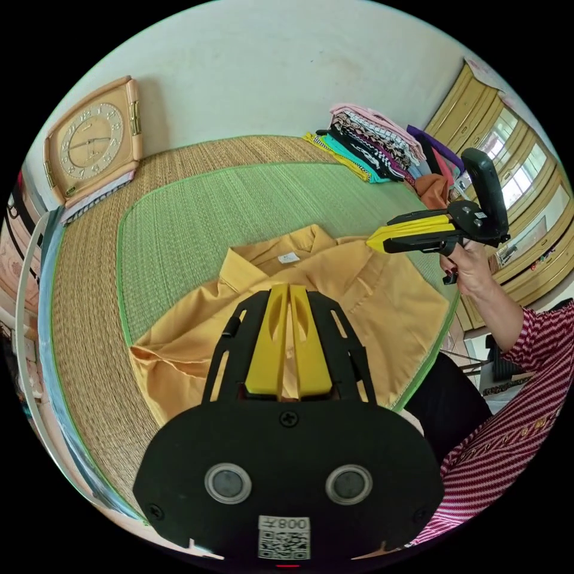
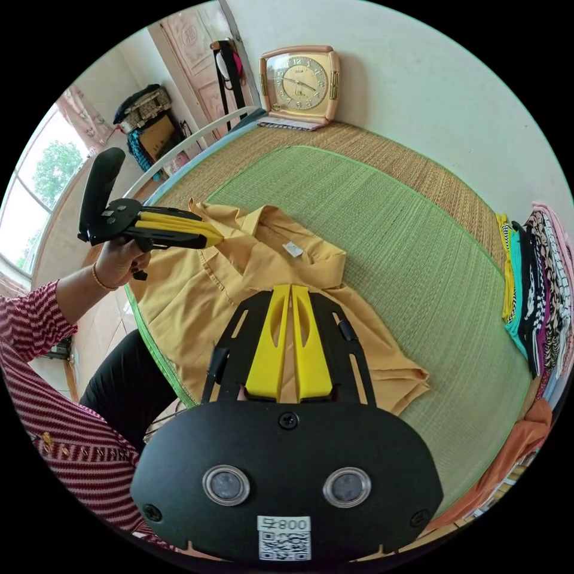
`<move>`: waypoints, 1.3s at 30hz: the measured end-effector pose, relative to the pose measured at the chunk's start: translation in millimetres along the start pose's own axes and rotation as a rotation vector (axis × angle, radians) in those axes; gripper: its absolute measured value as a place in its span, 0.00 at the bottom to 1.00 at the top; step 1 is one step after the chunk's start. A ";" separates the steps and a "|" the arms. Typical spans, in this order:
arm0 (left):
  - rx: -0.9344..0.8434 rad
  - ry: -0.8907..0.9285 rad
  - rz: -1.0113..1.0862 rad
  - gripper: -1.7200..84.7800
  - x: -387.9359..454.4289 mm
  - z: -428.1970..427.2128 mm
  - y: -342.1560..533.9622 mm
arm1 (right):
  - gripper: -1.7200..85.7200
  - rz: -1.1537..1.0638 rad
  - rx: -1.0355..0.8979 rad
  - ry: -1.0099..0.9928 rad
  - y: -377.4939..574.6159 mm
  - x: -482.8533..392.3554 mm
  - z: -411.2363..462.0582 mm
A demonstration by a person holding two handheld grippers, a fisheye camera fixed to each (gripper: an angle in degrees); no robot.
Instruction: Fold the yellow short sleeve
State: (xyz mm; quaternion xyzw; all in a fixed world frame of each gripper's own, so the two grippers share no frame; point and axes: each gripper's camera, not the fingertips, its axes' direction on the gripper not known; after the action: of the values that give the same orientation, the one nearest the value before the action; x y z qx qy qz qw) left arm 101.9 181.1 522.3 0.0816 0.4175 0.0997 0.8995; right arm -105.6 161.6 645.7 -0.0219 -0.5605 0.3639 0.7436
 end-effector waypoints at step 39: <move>0.021 -0.081 -0.372 0.04 -244.0 -106.2 44.7 | 0.05 0.257 -0.079 -0.246 80.6 146.8 -94.8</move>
State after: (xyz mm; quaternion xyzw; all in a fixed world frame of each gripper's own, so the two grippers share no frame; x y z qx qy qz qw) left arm -138.6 170.7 644.1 0.0163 0.3900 -0.0762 0.9175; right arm -51.0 339.5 695.1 -0.0779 -0.6536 0.4338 0.6152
